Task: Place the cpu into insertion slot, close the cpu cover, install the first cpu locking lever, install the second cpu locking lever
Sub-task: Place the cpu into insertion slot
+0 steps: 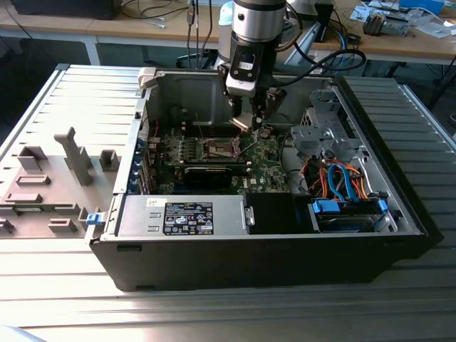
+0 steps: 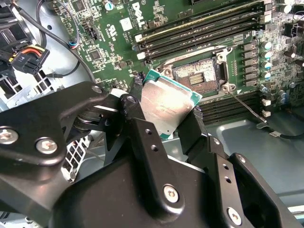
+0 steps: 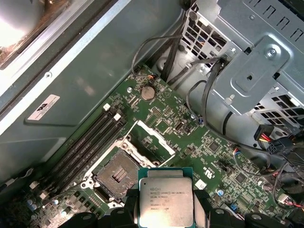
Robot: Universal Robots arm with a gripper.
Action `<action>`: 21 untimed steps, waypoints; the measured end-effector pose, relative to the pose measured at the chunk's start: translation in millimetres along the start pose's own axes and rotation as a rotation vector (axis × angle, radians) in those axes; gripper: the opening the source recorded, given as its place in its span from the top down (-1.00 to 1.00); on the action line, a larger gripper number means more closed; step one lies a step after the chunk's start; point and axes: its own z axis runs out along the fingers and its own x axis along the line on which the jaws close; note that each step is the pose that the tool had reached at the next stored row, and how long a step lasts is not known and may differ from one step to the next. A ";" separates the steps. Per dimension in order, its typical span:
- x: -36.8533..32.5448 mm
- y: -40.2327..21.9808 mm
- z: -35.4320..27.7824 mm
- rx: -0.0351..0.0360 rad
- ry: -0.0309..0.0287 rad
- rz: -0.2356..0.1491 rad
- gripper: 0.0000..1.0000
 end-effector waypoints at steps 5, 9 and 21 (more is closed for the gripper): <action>0.0 0.0 0.0 0.0010 -0.0013 0.006 -0.08; 0.0 0.0 0.1 0.0022 -0.0027 0.012 -0.08; 0.0 0.0 0.2 0.0066 -0.0081 0.035 -0.08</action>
